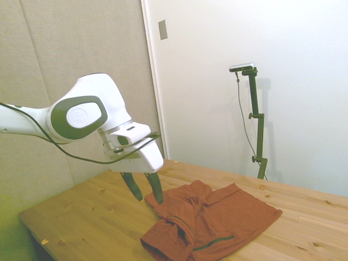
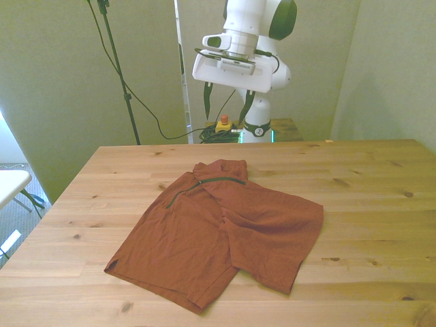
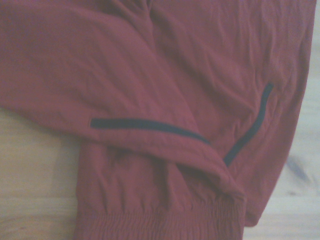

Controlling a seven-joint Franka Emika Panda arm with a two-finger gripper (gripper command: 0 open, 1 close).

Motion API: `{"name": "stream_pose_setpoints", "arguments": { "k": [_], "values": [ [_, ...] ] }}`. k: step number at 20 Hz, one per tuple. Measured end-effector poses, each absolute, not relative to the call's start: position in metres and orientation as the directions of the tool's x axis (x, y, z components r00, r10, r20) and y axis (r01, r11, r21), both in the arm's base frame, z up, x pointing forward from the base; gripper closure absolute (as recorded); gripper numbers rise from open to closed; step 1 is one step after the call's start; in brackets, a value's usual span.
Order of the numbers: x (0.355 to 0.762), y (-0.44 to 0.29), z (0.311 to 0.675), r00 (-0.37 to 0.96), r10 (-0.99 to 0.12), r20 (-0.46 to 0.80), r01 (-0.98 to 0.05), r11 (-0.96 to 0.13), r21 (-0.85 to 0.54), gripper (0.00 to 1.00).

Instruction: Fold the shorts

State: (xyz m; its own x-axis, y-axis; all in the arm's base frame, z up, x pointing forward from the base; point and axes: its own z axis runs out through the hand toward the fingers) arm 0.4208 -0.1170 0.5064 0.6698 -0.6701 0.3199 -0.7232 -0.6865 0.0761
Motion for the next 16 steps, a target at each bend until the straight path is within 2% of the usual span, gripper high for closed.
{"name": "stream_pose_setpoints", "arguments": {
  "k": [3, 7, 13, 16],
  "values": [
    [0.453, -0.089, 0.481, 0.722, -0.549, 0.421, -0.654, -0.74, 0.154, 0.0],
    [0.482, -0.03, 0.433, 0.745, -0.403, 0.531, -0.598, -0.757, 0.265, 0.0],
    [0.491, 0.062, 0.389, 0.789, -0.208, 0.578, -0.466, -0.815, 0.344, 0.0],
    [0.492, 0.087, 0.37, 0.815, -0.066, 0.575, -0.355, -0.842, 0.406, 0.0]
  ]
}}
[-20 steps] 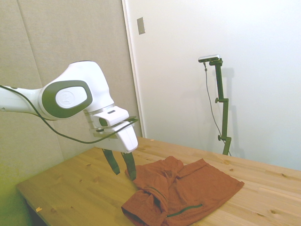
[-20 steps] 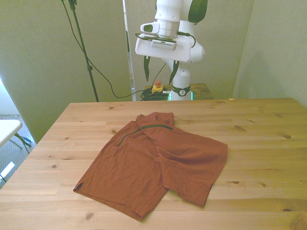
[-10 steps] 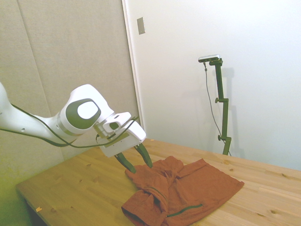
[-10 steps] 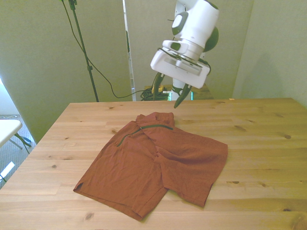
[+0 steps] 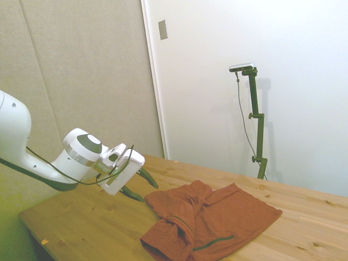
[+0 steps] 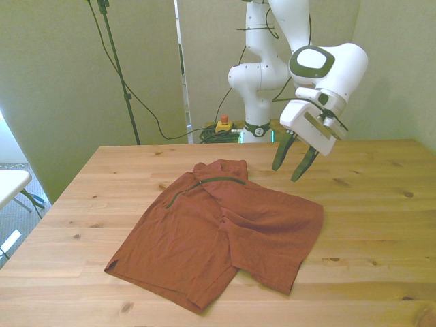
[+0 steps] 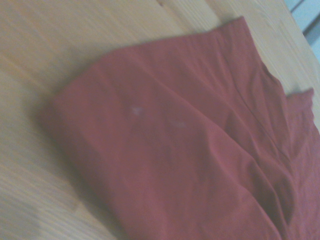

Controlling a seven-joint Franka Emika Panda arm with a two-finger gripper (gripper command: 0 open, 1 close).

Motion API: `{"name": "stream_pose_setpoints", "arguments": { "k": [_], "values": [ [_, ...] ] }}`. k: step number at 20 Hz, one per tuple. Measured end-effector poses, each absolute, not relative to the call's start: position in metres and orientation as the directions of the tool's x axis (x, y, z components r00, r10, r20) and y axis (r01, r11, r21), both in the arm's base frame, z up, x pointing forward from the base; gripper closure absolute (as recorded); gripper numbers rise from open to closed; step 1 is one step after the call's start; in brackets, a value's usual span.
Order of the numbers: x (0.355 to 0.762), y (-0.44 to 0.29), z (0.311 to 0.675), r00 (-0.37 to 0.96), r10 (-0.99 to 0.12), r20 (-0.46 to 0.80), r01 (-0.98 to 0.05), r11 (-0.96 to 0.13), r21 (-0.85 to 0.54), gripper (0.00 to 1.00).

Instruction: Fold the shorts

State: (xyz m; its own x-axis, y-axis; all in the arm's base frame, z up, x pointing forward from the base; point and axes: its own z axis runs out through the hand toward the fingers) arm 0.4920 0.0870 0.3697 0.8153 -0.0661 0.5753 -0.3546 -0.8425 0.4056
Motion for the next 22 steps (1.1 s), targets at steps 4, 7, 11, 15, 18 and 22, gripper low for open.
{"name": "stream_pose_setpoints", "arguments": {
  "k": [4, 7, 11, 15, 18, 22],
  "values": [
    [0.493, 0.113, 0.347, 0.828, 0.015, 0.56, -0.269, -0.866, 0.422, 0.0],
    [0.495, 0.124, 0.341, 0.825, 0.04, 0.564, -0.246, -0.872, 0.423, 0.0],
    [0.504, 0.121, 0.327, 0.814, 0.061, 0.577, -0.246, -0.865, 0.437, 0.0],
    [0.521, 0.113, 0.322, 0.803, 0.061, 0.593, -0.26, -0.859, 0.441, 0.0],
    [0.534, 0.107, 0.321, 0.797, 0.053, 0.601, -0.275, -0.855, 0.44, 0.0],
    [0.553, 0.097, 0.319, 0.787, 0.043, 0.616, -0.296, -0.848, 0.438, 0.0]
  ]
}}
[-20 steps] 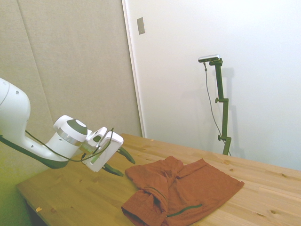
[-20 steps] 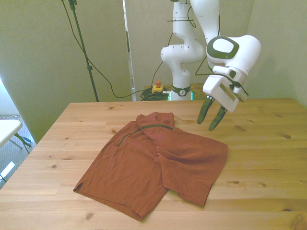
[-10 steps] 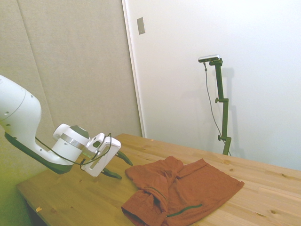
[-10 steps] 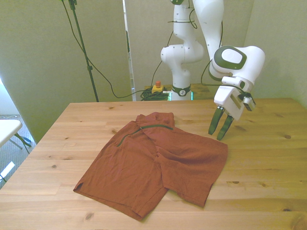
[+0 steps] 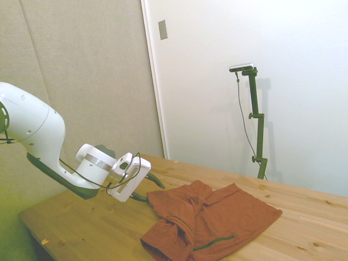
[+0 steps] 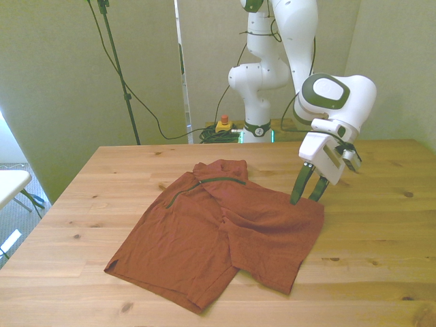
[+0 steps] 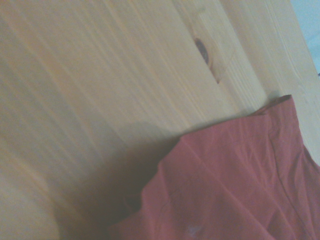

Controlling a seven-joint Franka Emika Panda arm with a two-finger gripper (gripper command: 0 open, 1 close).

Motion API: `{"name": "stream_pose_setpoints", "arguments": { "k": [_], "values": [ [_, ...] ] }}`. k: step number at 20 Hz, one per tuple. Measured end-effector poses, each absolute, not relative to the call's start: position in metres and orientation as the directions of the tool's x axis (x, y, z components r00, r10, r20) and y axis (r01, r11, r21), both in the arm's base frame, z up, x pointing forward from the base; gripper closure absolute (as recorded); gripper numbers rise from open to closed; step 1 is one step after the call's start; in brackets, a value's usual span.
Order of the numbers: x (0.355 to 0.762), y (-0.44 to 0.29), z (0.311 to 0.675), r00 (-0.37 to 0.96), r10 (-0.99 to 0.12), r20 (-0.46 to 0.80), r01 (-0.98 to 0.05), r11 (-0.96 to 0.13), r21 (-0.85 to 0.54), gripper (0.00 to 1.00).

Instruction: Fold the shorts

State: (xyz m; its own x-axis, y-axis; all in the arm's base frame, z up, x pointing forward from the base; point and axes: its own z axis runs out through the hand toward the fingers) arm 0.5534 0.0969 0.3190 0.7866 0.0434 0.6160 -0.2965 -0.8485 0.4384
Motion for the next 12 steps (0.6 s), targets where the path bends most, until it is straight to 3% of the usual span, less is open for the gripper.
{"name": "stream_pose_setpoints", "arguments": {
  "k": [6, 7, 12],
  "values": [
    [0.575, 0.093, 0.318, 0.772, 0.03, 0.635, -0.31, -0.855, 0.416, 0.0],
    [0.577, 0.094, 0.318, 0.77, 0.029, 0.637, -0.311, -0.855, 0.415, 1.0],
    [0.581, 0.09, 0.319, 0.763, 0.013, 0.646, -0.315, -0.865, 0.39, 1.0]
  ]
}}
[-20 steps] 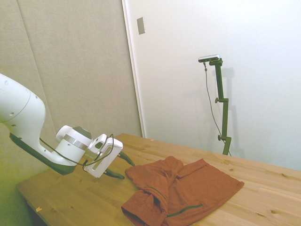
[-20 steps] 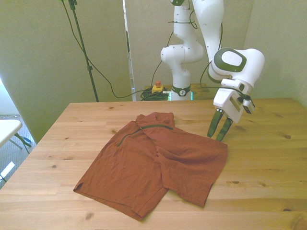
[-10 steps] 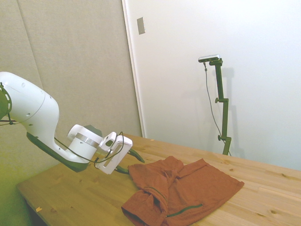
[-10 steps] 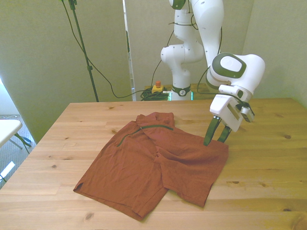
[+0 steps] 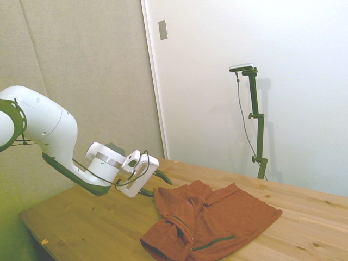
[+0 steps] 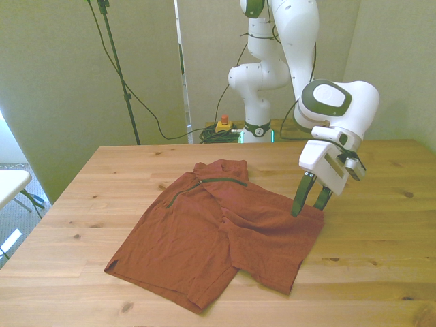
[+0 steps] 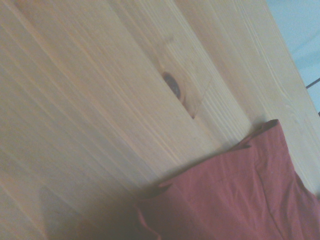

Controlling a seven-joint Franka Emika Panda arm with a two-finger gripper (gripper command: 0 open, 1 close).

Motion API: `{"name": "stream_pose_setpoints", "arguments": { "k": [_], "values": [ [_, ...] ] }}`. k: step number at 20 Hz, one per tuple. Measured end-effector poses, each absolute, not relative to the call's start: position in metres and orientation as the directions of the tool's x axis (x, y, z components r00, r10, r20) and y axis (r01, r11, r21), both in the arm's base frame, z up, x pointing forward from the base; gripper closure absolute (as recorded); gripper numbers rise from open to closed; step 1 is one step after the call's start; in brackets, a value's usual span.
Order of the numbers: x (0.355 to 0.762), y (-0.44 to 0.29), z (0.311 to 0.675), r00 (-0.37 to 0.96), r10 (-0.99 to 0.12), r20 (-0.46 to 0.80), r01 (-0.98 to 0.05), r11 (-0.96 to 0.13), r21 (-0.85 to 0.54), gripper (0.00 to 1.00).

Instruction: Fold the shorts

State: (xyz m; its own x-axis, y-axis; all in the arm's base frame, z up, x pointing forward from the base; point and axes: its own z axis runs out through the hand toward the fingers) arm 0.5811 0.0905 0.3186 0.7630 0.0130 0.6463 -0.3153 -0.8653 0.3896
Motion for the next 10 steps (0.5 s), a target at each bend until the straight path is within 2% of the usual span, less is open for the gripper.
{"name": "stream_pose_setpoints", "arguments": {
  "k": [10],
  "values": [
    [0.5823, 0.087, 0.3111, 0.767, 0.006, 0.642, -0.306, -0.876, 0.372, 1.0]
  ]
}}
